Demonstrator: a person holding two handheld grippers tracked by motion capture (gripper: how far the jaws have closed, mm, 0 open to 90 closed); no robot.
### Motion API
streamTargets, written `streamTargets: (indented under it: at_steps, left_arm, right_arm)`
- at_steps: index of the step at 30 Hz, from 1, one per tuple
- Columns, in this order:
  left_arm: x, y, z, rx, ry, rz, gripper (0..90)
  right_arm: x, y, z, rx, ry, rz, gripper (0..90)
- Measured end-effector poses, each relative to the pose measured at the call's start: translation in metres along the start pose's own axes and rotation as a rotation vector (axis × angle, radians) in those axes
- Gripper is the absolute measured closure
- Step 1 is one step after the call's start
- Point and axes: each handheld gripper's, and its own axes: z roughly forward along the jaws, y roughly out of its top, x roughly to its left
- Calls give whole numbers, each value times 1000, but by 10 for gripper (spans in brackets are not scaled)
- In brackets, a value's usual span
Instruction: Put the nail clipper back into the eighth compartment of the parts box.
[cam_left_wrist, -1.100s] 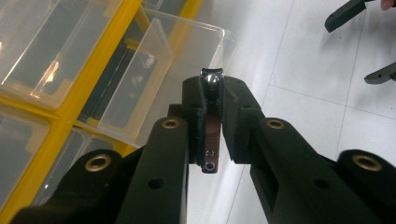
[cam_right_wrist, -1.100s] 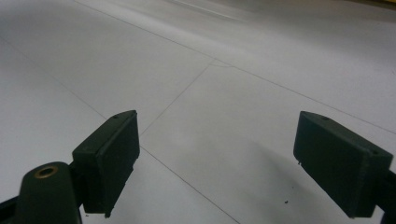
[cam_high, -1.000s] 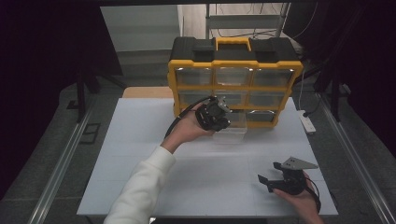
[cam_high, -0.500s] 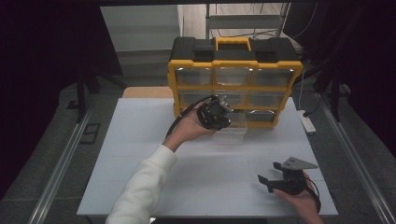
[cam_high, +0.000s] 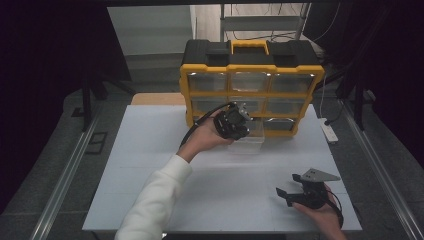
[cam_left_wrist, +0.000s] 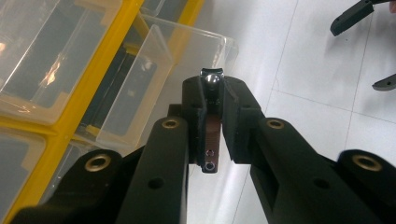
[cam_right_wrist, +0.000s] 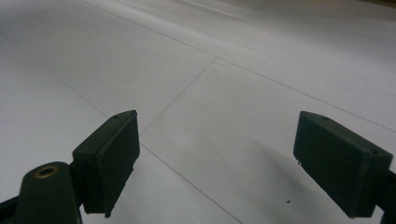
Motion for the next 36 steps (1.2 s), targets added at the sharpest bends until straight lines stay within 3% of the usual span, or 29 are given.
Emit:
streamTargets:
  at_steps: [18, 36]
  left_arm:
    - [0, 0, 3, 20, 14, 10, 793]
    - [0, 1, 7, 16, 16, 12, 794]
  right_arm:
    - [1, -1, 2, 26, -4, -14, 145]
    - [1, -1, 2, 19, 1, -11, 145]
